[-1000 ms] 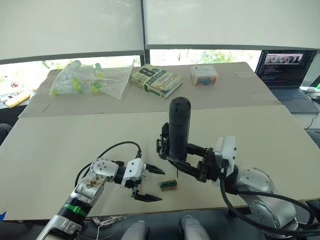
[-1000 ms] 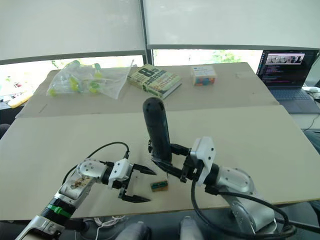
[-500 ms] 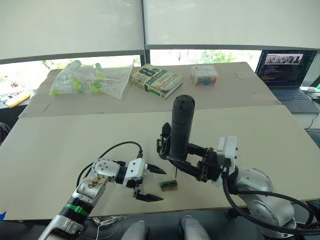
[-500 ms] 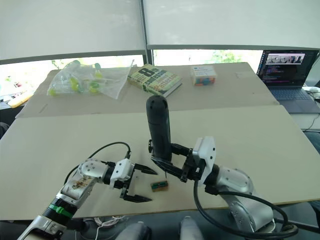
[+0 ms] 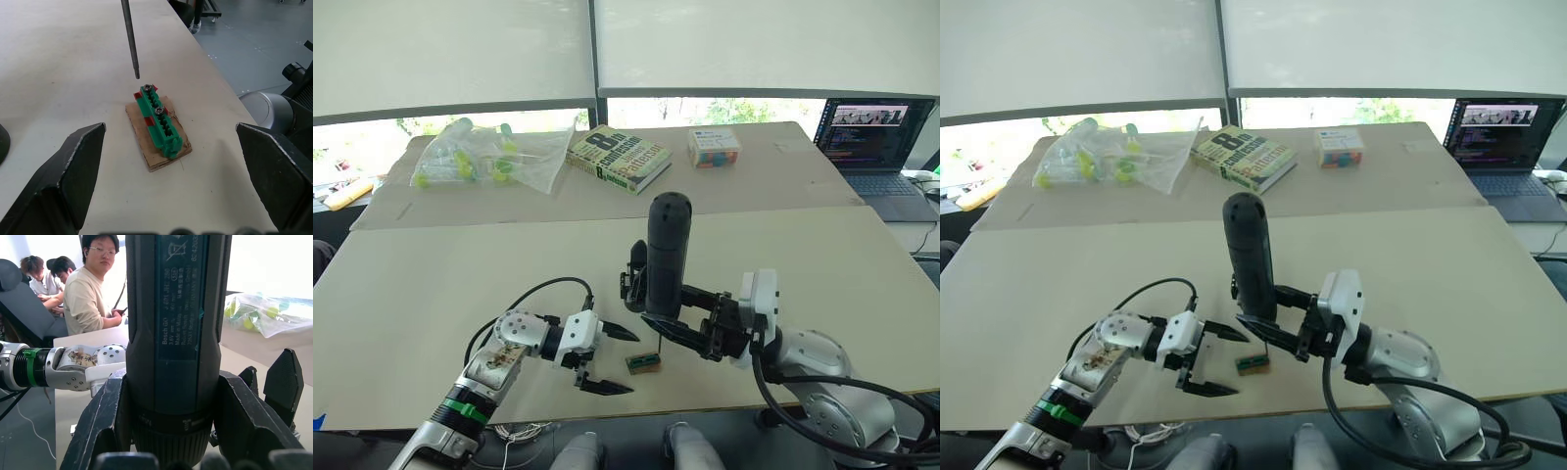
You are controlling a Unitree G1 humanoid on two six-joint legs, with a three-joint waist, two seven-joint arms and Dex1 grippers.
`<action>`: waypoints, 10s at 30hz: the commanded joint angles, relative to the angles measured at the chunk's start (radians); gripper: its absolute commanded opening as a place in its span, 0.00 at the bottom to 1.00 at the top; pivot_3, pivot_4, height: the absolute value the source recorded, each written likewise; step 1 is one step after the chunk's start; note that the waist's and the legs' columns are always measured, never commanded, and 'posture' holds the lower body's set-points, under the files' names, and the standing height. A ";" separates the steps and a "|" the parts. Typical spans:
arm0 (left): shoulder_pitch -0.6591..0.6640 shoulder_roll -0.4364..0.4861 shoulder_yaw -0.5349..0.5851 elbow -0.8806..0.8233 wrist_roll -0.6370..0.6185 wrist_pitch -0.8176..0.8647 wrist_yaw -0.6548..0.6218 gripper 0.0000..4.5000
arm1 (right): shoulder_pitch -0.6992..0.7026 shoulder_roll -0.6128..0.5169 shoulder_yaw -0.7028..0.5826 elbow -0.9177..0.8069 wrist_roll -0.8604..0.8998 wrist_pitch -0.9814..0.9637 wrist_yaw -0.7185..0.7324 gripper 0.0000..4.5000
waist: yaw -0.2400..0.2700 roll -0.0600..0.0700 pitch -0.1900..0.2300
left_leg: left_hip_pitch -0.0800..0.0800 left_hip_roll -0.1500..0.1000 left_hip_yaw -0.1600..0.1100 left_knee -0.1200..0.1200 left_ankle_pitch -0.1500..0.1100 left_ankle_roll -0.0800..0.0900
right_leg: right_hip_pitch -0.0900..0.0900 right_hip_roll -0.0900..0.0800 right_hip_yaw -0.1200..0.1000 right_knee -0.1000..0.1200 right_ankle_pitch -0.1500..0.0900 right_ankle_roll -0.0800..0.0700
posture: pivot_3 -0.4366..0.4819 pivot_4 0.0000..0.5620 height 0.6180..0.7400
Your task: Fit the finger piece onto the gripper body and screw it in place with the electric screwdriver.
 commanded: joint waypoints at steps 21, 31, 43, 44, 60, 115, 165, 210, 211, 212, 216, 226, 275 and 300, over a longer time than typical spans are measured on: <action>-0.025 -0.005 -0.008 -0.011 -0.003 -0.006 -0.001 1.00 | -0.008 0.006 0.005 -0.047 0.027 -0.018 0.007 0.42 | 0.000 0.000 0.000 | 0.000 0.000 0.000 0.000 0.000 0.000 | 0.000 0.000 0.000 0.000 0.000 0.000 | 0.48 0.27 1.00; -0.022 -0.002 -0.012 -0.014 -0.002 -0.011 0.000 1.00 | 0.001 0.000 0.010 -0.040 0.004 -0.036 0.013 0.42 | 0.000 0.000 0.000 | 0.000 0.000 0.000 0.000 0.000 0.000 | 0.000 0.000 0.000 0.000 0.000 0.000 | 0.48 0.27 1.00; -0.017 -0.001 -0.013 -0.021 -0.002 -0.013 0.003 1.00 | 0.000 0.003 0.011 -0.033 -0.007 -0.039 0.015 0.42 | 0.000 0.000 0.000 | 0.000 0.000 0.000 0.000 0.000 0.000 | 0.000 0.000 0.000 0.000 0.000 0.000 | 0.48 0.27 1.00; -0.016 -0.001 -0.013 -0.021 -0.002 -0.013 0.003 1.00 | -0.001 0.004 0.011 -0.032 -0.009 -0.039 0.015 0.42 | 0.000 0.000 0.000 | 0.000 0.000 0.000 0.000 0.000 0.000 | 0.000 0.000 0.000 0.000 0.000 0.000 | 0.48 0.27 1.00; -0.021 -0.002 -0.012 -0.013 -0.002 -0.015 0.001 1.00 | -0.005 0.007 0.022 -0.036 -0.010 -0.030 0.006 0.42 | 0.000 0.000 0.000 | 0.000 0.000 0.000 0.000 0.000 0.000 | 0.000 0.000 0.000 0.000 0.000 0.000 | 0.48 0.27 1.00; -0.245 0.087 0.156 0.210 -0.084 0.124 -0.022 1.00 | -0.958 -0.054 -0.051 0.425 0.454 0.446 -0.068 0.42 | -0.002 -0.001 0.000 | -0.003 0.000 0.000 -0.001 0.000 0.000 | -0.004 -0.001 -0.001 0.000 0.001 -0.001 | 0.48 0.27 1.00; -0.381 -0.119 0.141 0.514 0.074 -0.123 0.067 1.00 | -0.802 0.080 0.007 0.394 0.115 0.409 0.011 0.42 | -0.008 -0.002 0.000 | -0.022 -0.002 -0.007 0.011 0.001 -0.001 | -0.023 -0.001 -0.001 0.013 0.002 -0.001 | 0.48 0.27 1.00; -0.387 -0.124 0.141 0.507 0.074 -0.128 0.062 1.00 | -0.834 0.092 0.005 0.412 0.095 0.448 0.026 0.42 | -0.009 -0.002 0.000 | -0.022 -0.002 -0.007 0.011 0.001 -0.001 | -0.023 -0.001 -0.001 0.013 0.002 -0.001 | 0.48 0.27 1.00; -0.387 -0.124 0.141 0.506 0.074 -0.128 0.062 1.00 | -0.833 0.092 0.005 0.413 0.094 0.447 0.026 0.42 | -0.008 -0.002 0.000 | -0.022 -0.002 -0.007 0.011 0.001 -0.001 | -0.023 -0.001 -0.001 0.013 0.002 -0.001 | 0.48 0.27 1.00; -0.387 -0.124 0.141 0.506 0.074 -0.127 0.061 1.00 | -0.833 0.092 0.005 0.414 0.093 0.447 0.026 0.42 | -0.009 -0.002 0.000 | -0.022 -0.002 -0.007 0.011 0.001 -0.001 | -0.023 -0.001 -0.001 0.013 0.002 -0.001 | 0.48 0.27 1.00; -0.382 -0.118 0.137 0.503 0.076 -0.129 0.052 1.00 | -0.832 0.096 0.006 0.418 0.094 0.449 0.024 0.42 | -0.009 -0.002 0.000 | -0.022 -0.002 -0.007 0.011 0.001 -0.001 | -0.023 -0.001 -0.001 0.013 0.002 -0.001 | 0.48 0.27 1.00; -0.358 -0.116 0.127 0.481 0.082 -0.120 0.037 1.00 | -0.827 0.103 0.011 0.422 0.085 0.442 0.022 0.42 | -0.009 -0.002 0.000 | -0.022 -0.002 -0.007 0.011 0.001 -0.001 | -0.023 -0.001 -0.001 0.013 0.002 -0.001 | 0.48 0.27 1.00; -0.355 -0.121 0.128 0.456 0.082 -0.105 0.041 1.00 | -0.845 0.104 0.007 0.441 0.028 0.412 0.065 0.42 | -0.012 -0.002 -0.001 | -0.022 -0.002 -0.007 0.011 0.001 -0.001 | -0.023 -0.001 -0.001 0.013 0.002 -0.001 | 0.48 0.27 1.00; -0.345 -0.113 0.132 0.449 0.082 -0.110 0.046 1.00 | -0.845 0.107 0.004 0.425 0.052 0.451 0.050 0.42 | -0.022 -0.002 -0.001 | -0.022 -0.002 -0.007 0.011 0.001 -0.001 | -0.023 -0.001 -0.001 0.014 0.002 -0.001 | 0.48 0.27 1.00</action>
